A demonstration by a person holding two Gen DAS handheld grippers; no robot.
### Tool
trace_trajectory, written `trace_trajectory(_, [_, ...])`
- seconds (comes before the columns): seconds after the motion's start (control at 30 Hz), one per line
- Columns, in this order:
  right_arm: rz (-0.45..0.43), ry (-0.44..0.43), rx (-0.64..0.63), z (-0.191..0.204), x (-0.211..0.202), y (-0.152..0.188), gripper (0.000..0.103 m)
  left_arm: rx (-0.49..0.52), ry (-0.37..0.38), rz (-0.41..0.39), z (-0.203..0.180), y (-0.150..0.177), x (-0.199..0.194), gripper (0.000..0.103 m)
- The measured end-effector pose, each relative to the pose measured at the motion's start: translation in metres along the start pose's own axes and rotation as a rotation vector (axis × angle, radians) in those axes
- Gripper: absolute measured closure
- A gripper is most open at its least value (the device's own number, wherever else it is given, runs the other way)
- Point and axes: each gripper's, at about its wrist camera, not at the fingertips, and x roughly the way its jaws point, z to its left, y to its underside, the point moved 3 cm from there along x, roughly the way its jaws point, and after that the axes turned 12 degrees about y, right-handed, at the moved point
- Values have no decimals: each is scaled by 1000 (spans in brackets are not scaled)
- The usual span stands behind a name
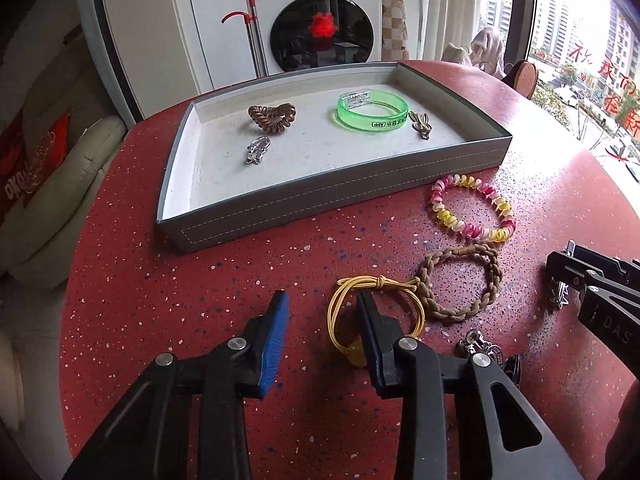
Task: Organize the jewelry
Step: 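Grasp the yellow hair tie with the left gripper while the right grasps the silver hair clip, then carry the yellow hair tie and silver hair clip into the tray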
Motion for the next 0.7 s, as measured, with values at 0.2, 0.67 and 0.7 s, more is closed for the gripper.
trace_trajectory(0.2, [-1,-6,-5,-3,0,0,87,17,29,4,-4,2,-1,83])
trace_trajectory(0.67, [-24,-203,78,-24,-17,0,90,-78,136,-58,17,2,-29,83])
trace_trajectory(0.7, [-26,-213,82,-26,-19,0,90,-85,138,-61,19,2,-31,83])
